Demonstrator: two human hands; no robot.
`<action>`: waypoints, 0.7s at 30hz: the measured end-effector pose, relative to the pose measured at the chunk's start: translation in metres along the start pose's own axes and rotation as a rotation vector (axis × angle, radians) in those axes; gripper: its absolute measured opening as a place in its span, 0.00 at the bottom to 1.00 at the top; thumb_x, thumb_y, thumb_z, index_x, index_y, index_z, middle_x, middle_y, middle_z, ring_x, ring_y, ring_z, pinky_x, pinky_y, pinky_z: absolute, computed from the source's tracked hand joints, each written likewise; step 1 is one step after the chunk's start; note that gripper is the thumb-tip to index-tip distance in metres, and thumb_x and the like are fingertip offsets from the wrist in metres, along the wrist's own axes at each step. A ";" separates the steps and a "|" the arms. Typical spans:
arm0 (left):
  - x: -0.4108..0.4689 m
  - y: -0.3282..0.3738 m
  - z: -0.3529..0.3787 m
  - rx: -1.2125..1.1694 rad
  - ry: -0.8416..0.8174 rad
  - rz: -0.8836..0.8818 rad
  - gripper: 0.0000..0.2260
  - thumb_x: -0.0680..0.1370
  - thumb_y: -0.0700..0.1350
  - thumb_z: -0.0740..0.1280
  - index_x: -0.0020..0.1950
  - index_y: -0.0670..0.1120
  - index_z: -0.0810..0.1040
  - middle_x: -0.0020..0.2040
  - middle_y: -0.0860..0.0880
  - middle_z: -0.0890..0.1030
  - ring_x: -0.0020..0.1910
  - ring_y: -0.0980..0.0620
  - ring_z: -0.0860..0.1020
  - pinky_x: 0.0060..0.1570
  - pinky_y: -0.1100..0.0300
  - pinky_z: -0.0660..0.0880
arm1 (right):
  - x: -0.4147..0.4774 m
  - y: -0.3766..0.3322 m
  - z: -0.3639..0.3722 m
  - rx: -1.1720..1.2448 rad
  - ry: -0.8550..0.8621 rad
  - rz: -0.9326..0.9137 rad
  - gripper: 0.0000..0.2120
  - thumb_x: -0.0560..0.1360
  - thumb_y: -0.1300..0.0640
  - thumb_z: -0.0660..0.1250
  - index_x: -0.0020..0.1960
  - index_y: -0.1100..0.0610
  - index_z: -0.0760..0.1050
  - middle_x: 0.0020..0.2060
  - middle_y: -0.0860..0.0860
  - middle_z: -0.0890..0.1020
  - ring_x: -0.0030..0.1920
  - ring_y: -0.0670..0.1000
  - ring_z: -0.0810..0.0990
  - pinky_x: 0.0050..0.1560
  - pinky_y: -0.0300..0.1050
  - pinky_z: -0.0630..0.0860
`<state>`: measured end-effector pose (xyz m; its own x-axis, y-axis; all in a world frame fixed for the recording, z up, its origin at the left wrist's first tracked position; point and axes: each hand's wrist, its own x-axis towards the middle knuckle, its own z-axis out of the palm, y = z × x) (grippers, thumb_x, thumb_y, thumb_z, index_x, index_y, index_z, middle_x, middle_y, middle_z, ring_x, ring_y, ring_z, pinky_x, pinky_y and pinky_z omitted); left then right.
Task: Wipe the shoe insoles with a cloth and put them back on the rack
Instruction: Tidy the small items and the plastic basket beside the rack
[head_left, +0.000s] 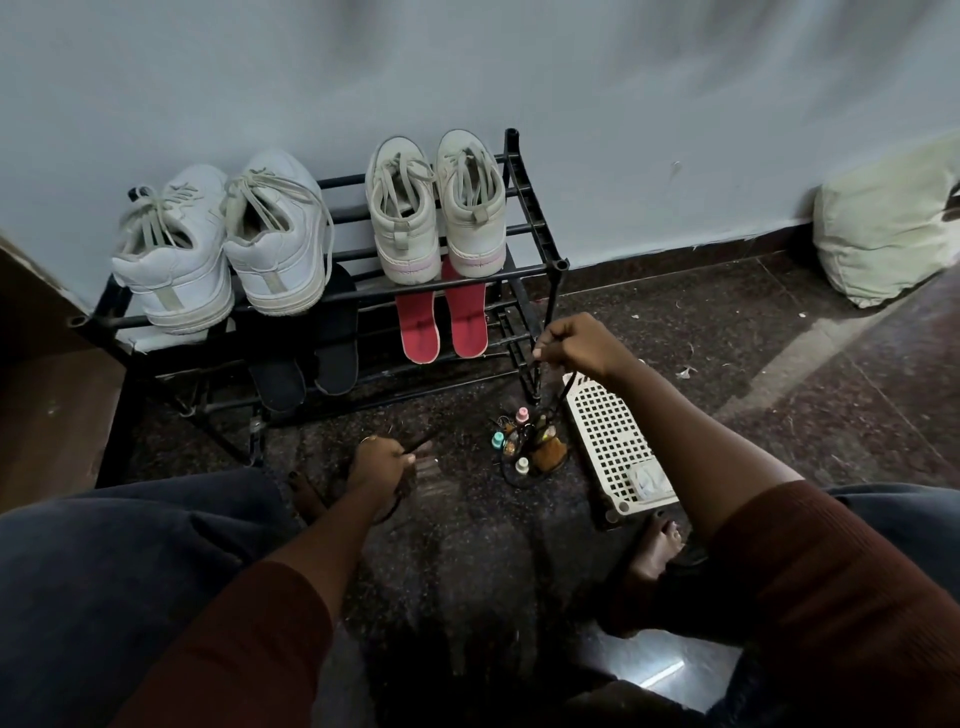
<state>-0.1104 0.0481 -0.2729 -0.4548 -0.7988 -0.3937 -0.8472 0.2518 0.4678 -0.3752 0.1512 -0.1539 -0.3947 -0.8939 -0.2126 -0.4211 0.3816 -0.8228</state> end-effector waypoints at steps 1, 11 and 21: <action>-0.001 0.000 0.000 -0.016 0.002 -0.011 0.12 0.76 0.43 0.68 0.45 0.32 0.81 0.46 0.34 0.81 0.51 0.40 0.78 0.45 0.56 0.67 | 0.001 -0.002 0.000 0.012 0.003 0.001 0.09 0.71 0.64 0.69 0.33 0.56 0.76 0.27 0.48 0.77 0.28 0.43 0.73 0.33 0.35 0.68; -0.014 0.090 0.002 -0.409 0.083 0.323 0.12 0.79 0.43 0.63 0.60 0.42 0.79 0.47 0.45 0.74 0.49 0.48 0.74 0.41 0.65 0.63 | 0.002 -0.015 0.034 -0.115 -0.170 -0.027 0.07 0.70 0.64 0.69 0.35 0.57 0.78 0.30 0.52 0.79 0.30 0.45 0.74 0.37 0.38 0.71; -0.011 0.099 0.013 -0.455 0.144 0.304 0.07 0.77 0.41 0.66 0.46 0.38 0.82 0.35 0.54 0.66 0.40 0.51 0.69 0.37 0.61 0.58 | 0.000 -0.014 0.039 -0.100 -0.186 -0.011 0.05 0.70 0.66 0.68 0.36 0.60 0.78 0.31 0.54 0.78 0.31 0.47 0.74 0.36 0.39 0.71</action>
<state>-0.1925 0.0893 -0.2326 -0.5907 -0.8017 -0.0912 -0.4661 0.2468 0.8496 -0.3371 0.1365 -0.1628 -0.2362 -0.9227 -0.3048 -0.5075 0.3846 -0.7710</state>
